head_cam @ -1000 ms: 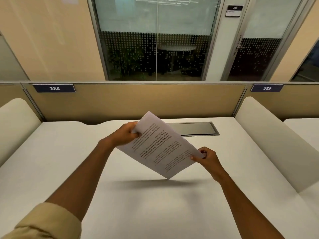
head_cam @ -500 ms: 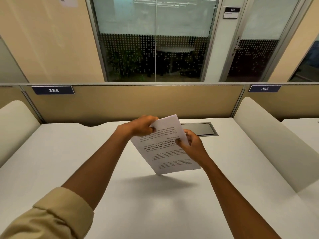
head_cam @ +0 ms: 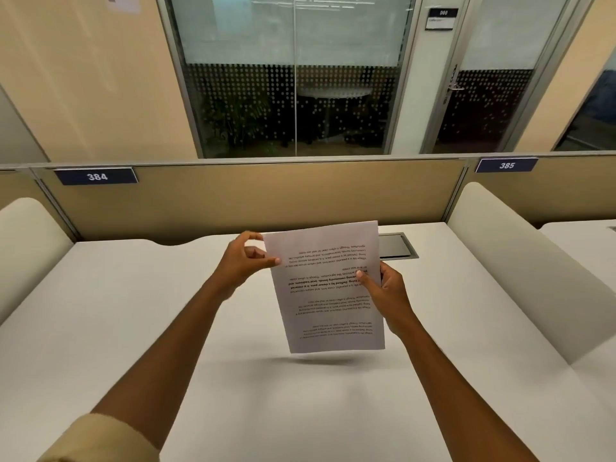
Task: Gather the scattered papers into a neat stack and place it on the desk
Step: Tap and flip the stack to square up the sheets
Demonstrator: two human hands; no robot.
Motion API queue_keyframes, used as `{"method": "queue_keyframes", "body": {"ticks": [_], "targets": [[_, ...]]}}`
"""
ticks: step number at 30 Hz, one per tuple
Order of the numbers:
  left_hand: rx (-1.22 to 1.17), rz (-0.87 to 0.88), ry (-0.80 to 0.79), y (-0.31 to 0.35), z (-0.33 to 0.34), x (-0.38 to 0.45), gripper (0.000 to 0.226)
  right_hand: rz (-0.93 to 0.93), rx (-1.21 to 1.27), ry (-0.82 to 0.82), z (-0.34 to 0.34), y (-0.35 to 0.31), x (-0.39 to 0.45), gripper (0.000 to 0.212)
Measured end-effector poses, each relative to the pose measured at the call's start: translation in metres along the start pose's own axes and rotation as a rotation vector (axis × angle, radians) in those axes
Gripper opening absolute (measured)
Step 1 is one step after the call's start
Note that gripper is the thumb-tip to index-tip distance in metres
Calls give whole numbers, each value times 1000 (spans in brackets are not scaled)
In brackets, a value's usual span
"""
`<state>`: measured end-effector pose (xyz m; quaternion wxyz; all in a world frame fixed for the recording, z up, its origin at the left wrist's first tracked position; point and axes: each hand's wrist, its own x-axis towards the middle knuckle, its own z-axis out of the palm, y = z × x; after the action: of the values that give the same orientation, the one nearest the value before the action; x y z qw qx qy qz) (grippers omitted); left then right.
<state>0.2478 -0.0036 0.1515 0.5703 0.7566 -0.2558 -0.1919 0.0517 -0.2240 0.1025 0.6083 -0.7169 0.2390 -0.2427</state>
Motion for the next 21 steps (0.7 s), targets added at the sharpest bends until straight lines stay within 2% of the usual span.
{"method": "queue_keyframes", "body": {"ticks": [2,6,12,21], "targets": [[-138,-63,-61,-18,5,-11,51,14,48,6,1,2,-3,21],[-305,-73,-99,-51,36,-31,22,36,105,17,8,8,-9,20],[-282,-41,251,-64,84,-57,20,30,43,59,24,19,-14,22],[-80,91,445,-67,97,-69,13,43,61,82,36,27,-22,26]]}}
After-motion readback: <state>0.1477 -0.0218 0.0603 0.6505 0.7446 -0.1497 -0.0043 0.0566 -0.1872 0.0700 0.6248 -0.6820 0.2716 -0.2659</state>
